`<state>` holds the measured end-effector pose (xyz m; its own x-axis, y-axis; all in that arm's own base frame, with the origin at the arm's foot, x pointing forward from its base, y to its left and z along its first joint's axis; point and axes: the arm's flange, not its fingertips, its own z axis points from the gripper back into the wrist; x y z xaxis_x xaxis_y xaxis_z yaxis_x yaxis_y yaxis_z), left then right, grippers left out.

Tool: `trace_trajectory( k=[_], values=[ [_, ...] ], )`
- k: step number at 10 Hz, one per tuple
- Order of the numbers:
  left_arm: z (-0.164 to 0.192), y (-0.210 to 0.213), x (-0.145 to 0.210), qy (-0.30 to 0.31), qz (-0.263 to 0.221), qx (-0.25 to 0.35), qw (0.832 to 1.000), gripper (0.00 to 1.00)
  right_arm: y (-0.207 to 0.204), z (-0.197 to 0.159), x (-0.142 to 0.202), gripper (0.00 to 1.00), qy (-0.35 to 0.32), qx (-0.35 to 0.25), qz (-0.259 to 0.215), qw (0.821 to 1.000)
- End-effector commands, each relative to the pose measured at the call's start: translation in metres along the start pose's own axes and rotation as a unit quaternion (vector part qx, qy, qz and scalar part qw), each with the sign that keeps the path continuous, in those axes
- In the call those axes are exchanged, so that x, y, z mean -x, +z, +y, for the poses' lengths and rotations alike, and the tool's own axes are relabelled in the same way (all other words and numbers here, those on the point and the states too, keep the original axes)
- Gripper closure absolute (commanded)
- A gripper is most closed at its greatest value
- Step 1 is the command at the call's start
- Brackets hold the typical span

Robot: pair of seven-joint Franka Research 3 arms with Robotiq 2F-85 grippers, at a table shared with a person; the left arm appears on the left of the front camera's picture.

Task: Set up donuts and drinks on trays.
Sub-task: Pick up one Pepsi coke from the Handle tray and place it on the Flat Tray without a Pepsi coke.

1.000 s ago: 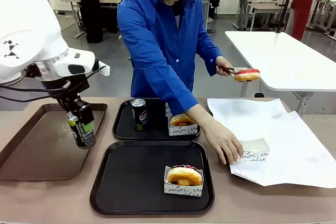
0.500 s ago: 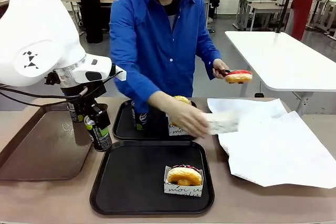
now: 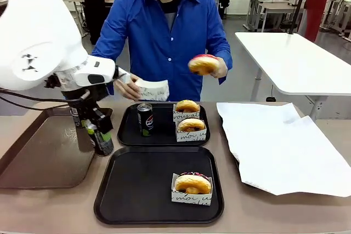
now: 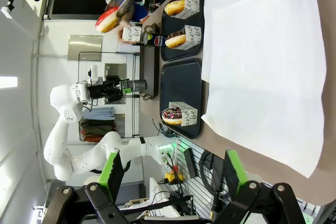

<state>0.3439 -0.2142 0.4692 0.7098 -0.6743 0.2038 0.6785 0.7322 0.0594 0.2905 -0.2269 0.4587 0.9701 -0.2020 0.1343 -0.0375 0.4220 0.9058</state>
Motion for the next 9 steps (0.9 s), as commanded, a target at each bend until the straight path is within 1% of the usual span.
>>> trace_trajectory(
  k=[1, 2, 3, 4, 6, 7, 9],
  values=[
    [0.024, 0.080, 0.067, 0.099, -0.065, -0.132, 0.984, 0.42, 0.001, 0.000, 0.000, 0.00, 0.007, -0.008, -0.002, 1.000],
    [0.043, 0.095, 0.075, 0.127, -0.054, -0.150, 0.979, 0.42, 0.001, 0.000, 0.000, 0.00, 0.007, -0.008, -0.002, 1.000],
    [0.043, 0.089, 0.078, 0.131, -0.046, -0.145, 0.980, 0.42, 0.001, 0.000, 0.000, 0.00, 0.007, -0.008, -0.002, 1.000],
    [0.042, 0.086, 0.080, 0.130, -0.050, -0.131, 0.982, 0.42, 0.001, 0.000, 0.000, 0.00, 0.007, -0.008, -0.002, 1.000],
    [0.052, 0.082, 0.078, 0.142, -0.045, -0.092, 0.985, 0.42, 0.001, 0.000, 0.000, 0.00, 0.007, -0.008, -0.002, 1.000],
    [0.052, 0.101, 0.090, 0.129, -0.054, -0.131, 0.981, 0.42, 0.001, 0.000, 0.000, 0.00, 0.007, -0.008, -0.002, 1.000],
    [0.052, 0.101, 0.090, 0.129, -0.054, -0.131, 0.981, 0.42, 0.001, 0.000, 0.000, 0.00, 0.007, -0.008, -0.002, 1.000]
  ],
)
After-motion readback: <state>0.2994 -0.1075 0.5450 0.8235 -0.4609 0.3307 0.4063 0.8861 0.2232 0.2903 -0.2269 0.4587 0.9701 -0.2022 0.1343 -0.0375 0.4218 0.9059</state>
